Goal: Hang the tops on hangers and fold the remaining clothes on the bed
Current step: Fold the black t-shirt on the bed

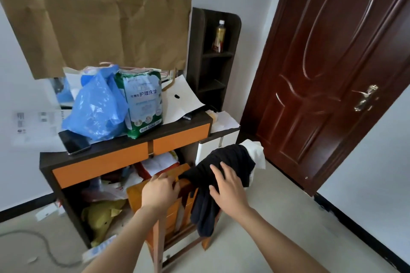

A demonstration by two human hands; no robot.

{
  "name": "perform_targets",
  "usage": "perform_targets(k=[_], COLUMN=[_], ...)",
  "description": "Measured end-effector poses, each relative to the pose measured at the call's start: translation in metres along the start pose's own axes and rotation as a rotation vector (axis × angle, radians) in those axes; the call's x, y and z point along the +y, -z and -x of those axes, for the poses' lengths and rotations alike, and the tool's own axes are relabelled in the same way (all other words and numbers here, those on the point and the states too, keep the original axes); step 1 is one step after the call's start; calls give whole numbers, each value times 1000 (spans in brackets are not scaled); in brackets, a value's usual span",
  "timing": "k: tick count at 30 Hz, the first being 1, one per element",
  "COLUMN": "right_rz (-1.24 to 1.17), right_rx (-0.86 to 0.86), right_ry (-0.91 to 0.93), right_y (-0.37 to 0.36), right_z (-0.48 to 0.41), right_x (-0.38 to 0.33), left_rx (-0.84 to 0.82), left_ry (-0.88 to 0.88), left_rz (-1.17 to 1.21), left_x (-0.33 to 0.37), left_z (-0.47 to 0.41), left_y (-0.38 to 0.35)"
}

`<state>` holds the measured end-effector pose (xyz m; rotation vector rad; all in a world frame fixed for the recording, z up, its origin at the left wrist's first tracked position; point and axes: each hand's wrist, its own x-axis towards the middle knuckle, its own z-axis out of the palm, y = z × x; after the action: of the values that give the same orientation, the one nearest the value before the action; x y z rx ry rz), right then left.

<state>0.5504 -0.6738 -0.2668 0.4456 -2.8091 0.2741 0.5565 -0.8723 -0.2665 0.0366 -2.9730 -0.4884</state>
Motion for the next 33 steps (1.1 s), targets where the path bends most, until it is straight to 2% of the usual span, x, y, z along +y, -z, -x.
perform_targets(k=[3,7,9,12,18,23,30,33], right_rz=[-49,20,47,15,-31,-215,-732,-880], right_rx=[-120,-110,-47,-1,-1,-169,79,142], right_ry=[-92,-71,-57,5,-21,-100,-207,-128], right_y=[-14,-33,-37,-26,-22,-9,57,100], right_z=[-16,-15,-16,-25,-43,-67,-80,-90], right_x=[0,-10,-8,-2,4,20,19,14], left_rx=[-3,12,9,0,-13,-22,-88,-128], left_ry=[38,83,113,172,184,192,200,220], left_rz=[1,-7,-19,-32,-86,-102,-86,215], left_x=[0,-3,-3,4,5,6,7,2], left_z=[0,1,2,2,4,2,2,5], left_y=[-2,-4,-7,-6,-4,-2,1,8])
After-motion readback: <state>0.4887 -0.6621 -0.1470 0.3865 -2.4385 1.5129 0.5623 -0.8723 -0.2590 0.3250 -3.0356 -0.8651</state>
